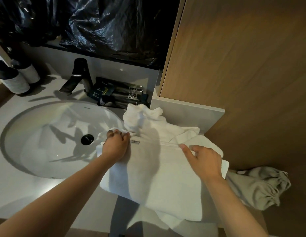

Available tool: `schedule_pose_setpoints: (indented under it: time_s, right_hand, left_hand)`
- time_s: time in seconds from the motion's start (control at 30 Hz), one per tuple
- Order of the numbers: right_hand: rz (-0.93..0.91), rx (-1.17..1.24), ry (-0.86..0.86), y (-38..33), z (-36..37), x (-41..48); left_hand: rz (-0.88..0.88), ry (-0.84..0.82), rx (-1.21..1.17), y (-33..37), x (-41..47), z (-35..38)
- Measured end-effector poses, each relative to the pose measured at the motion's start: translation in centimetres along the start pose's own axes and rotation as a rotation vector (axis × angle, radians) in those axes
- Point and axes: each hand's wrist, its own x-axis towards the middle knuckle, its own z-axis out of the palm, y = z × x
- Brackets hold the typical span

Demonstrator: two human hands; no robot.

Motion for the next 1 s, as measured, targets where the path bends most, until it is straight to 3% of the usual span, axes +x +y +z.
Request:
schedule_pose_setpoints:
  time_s: [0.13,0.23,0.3,0.37,0.47,0.63,0.73,0.8,1.0]
  right_hand:
    - [0.036,-0.076,0.028,0.7,-0.1,-0.2]
    - [0.025,-0.065,0.024,0.7,-0.1,-0.3]
    - [0.002,0.023,0.015,0.6,0.0,-0.3]
    - [-0.052,0.141,-0.034,0.7,-0.2,-0.4]
    - [-0.105,0.176,-0.088,1.4,-0.8,-0.8]
    - [-0.043,0.043,-0.16,2.8,-1.8,-1.5]
    - [-0.107,0.078,-0.065,2.5,-3.2,-2.0]
    - [-0.15,0.114,0.062,1.8,-4.9,-2.4]
    - [-0.24,0.071,0.197,0.1,-11.1,-1.0]
  left_hand:
    - [0.099,0.078,0.079,0.1,-0.5,0.1]
    - [0.438,0.179,0.198,0.7,-0.8,-0.3]
    - [0.69,0.115,0.293,1.6,-0.9,-0.4]
    - [0.815,0.003,0.38,2.8,-1.2,0.0]
    - [0.821,-0.037,0.404,3.9,-1.8,1.3]
    - [0.751,-0.087,0.418,4.4,-1.8,1.7]
    - [0.726,-0.244,0.421,5.5,-1.2,0.2]
    - [0.777,-0.3,0.357,6.1,-1.2,-1.8]
    - [1.077,-0.143,0.377,8.8,-3.0,-8.9]
